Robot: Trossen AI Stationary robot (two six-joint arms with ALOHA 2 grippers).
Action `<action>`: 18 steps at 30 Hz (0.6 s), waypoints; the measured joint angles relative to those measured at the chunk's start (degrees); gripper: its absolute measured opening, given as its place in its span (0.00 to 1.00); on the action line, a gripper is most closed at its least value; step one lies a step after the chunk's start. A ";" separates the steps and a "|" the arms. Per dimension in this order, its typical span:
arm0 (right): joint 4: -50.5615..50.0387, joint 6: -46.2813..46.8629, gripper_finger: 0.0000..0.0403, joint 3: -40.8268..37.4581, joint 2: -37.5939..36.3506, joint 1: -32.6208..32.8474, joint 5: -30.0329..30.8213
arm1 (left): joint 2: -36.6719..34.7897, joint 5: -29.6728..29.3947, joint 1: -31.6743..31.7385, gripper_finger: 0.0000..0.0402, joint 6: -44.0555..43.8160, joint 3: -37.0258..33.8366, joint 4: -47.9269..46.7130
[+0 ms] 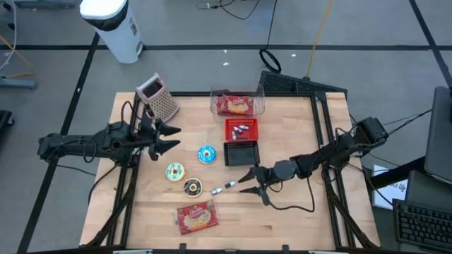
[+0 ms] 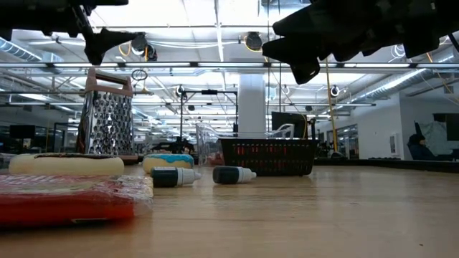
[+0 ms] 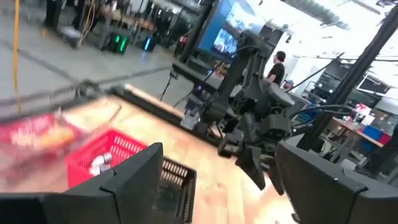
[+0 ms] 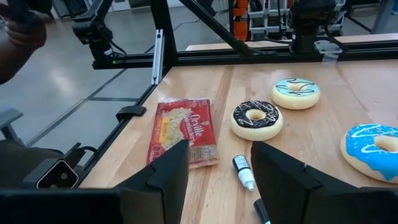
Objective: Pick & Place Food Item
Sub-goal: Put the popcorn pack into the transparent bin
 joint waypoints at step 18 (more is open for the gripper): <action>0.06 0.07 0.40 0.00 0.00 0.00 0.00 | 18.28 16.22 -16.26 0.77 -10.66 0.02 11.05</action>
